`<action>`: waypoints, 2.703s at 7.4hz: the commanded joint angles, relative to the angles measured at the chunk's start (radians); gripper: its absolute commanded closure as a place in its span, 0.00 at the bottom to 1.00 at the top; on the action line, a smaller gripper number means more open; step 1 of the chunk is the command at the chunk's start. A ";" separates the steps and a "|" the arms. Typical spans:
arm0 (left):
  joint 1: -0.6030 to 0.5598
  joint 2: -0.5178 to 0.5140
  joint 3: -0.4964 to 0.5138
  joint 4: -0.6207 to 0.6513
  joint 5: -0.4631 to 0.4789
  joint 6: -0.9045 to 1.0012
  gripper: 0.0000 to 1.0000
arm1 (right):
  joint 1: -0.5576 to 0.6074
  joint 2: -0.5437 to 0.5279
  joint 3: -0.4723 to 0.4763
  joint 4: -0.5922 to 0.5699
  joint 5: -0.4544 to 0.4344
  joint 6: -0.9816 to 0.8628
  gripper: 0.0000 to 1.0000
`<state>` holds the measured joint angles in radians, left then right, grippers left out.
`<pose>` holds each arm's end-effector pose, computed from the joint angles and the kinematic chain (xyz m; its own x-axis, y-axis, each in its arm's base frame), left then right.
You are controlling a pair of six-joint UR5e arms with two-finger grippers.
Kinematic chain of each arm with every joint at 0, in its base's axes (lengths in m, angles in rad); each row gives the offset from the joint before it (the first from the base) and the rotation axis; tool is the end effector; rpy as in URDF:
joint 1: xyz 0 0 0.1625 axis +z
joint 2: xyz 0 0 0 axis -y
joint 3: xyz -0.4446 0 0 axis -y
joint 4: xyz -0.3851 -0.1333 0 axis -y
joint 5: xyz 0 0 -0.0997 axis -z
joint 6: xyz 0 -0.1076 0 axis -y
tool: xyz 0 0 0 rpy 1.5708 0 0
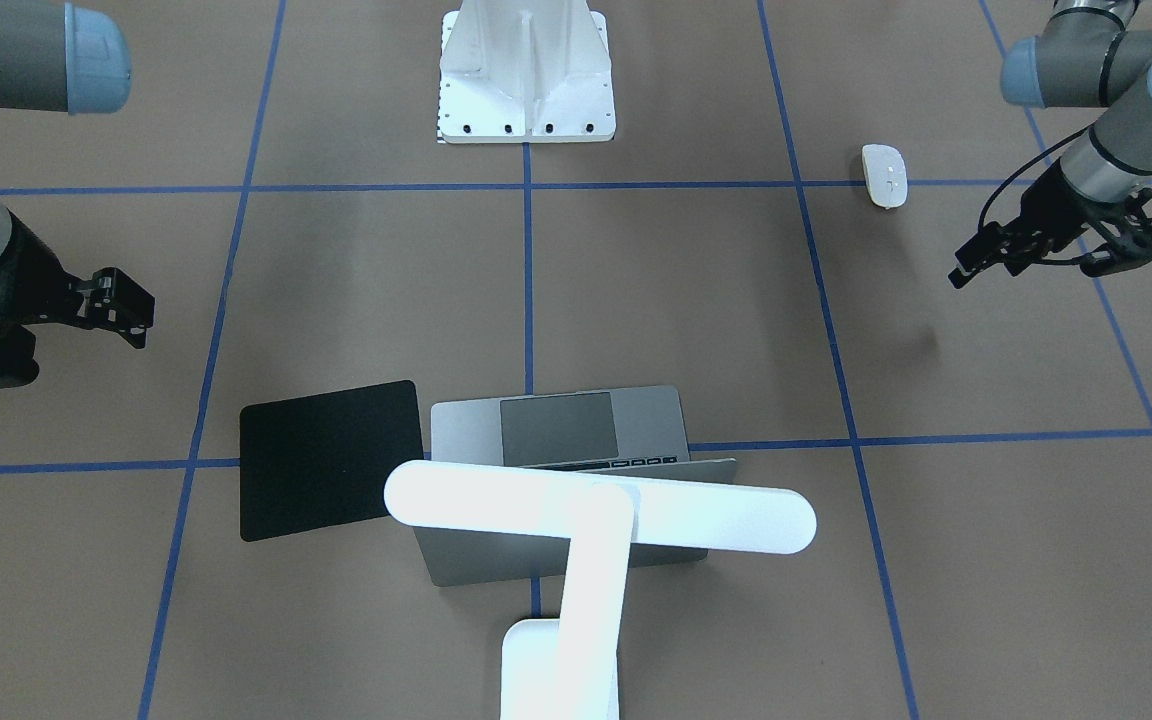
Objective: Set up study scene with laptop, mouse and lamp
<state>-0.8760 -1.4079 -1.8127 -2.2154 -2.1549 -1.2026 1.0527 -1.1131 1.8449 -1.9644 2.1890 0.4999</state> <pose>0.2287 -0.3899 0.5721 0.5942 -0.2439 -0.7665 0.2071 0.9672 -0.1473 -0.2385 -0.5617 0.3537 0.7617 -0.1080 0.6389 0.1163 0.9928 0.0291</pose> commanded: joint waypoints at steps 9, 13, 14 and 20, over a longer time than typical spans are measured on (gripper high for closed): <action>0.388 0.197 -0.165 0.000 0.201 -0.037 0.00 | -0.023 -0.011 0.005 -0.005 -0.014 0.000 0.00; 0.497 0.204 -0.165 -0.010 0.270 -0.092 0.00 | -0.022 -0.013 0.007 -0.005 -0.015 -0.001 0.00; 0.517 0.204 -0.165 -0.012 0.273 -0.092 0.00 | -0.022 -0.013 0.007 -0.005 -0.015 -0.001 0.00; 0.539 0.248 -0.203 -0.017 0.290 -0.084 0.46 | -0.023 -0.014 0.007 -0.005 -0.017 -0.001 0.00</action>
<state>-0.3377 -1.1635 -2.0131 -2.2318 -1.8649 -1.2874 1.0300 -1.1274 1.8515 -1.9697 2.1722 0.4986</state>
